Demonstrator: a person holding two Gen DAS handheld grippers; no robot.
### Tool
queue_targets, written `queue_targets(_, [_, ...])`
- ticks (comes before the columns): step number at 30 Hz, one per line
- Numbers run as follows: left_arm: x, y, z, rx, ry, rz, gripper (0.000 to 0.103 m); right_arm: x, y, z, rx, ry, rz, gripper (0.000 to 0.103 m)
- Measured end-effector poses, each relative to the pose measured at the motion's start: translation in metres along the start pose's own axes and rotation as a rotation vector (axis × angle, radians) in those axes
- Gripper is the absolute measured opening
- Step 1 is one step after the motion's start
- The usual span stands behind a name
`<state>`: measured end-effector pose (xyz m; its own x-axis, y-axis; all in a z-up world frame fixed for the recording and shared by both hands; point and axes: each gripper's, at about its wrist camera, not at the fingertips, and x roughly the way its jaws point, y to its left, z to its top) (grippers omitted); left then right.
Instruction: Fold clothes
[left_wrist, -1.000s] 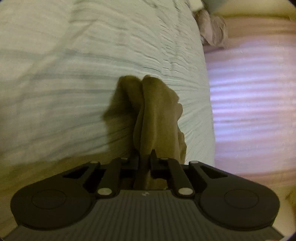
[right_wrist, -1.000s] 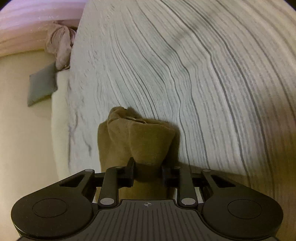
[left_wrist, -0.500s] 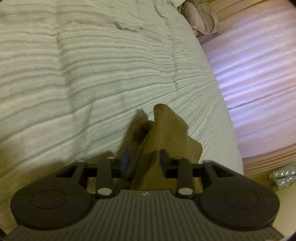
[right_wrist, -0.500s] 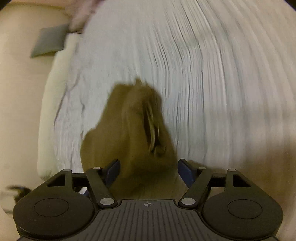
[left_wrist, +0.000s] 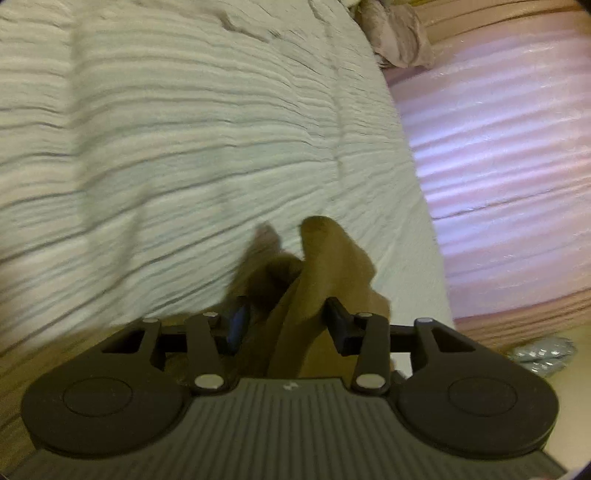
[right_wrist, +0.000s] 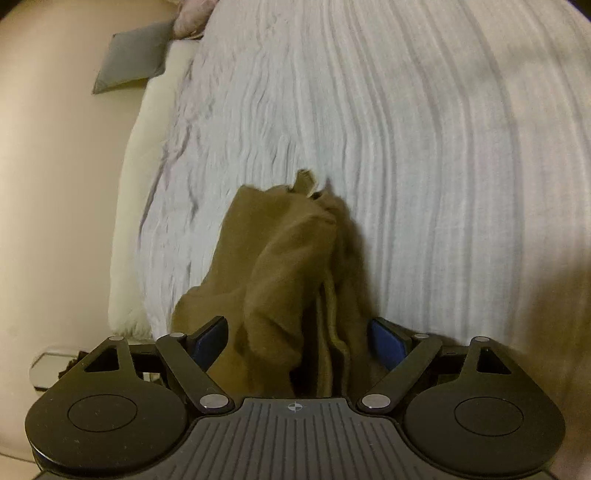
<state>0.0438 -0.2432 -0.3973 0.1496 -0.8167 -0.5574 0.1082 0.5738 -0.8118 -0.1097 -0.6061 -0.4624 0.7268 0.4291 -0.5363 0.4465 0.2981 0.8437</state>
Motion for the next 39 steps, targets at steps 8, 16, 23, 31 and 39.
queue_targets(8, [0.016, -0.055, 0.017, 0.156, 0.198, -0.044, 0.008, -0.031, 0.014, -0.033, 0.071, -0.144, -0.042, 0.018])
queue_targets(16, [0.028, -0.163, -0.001, 0.399, 0.479, -0.140, 0.008, -0.149, 0.052, -0.143, 0.259, -0.486, -0.048, 0.018])
queue_targets(23, [0.066, -0.284, -0.138, 0.558, 0.730, -0.309, 0.008, -0.268, 0.072, -0.255, 0.443, -0.829, -0.108, 0.018])
queue_targets(31, [0.111, -0.423, -0.293, 0.736, 1.016, -0.506, 0.008, -0.417, 0.056, -0.347, 0.558, -1.231, -0.179, 0.018])
queue_targets(39, [0.172, -0.549, -0.453, 0.797, 1.117, -0.642, 0.008, -0.604, -0.005, -0.332, 0.533, -1.405, -0.234, 0.018])
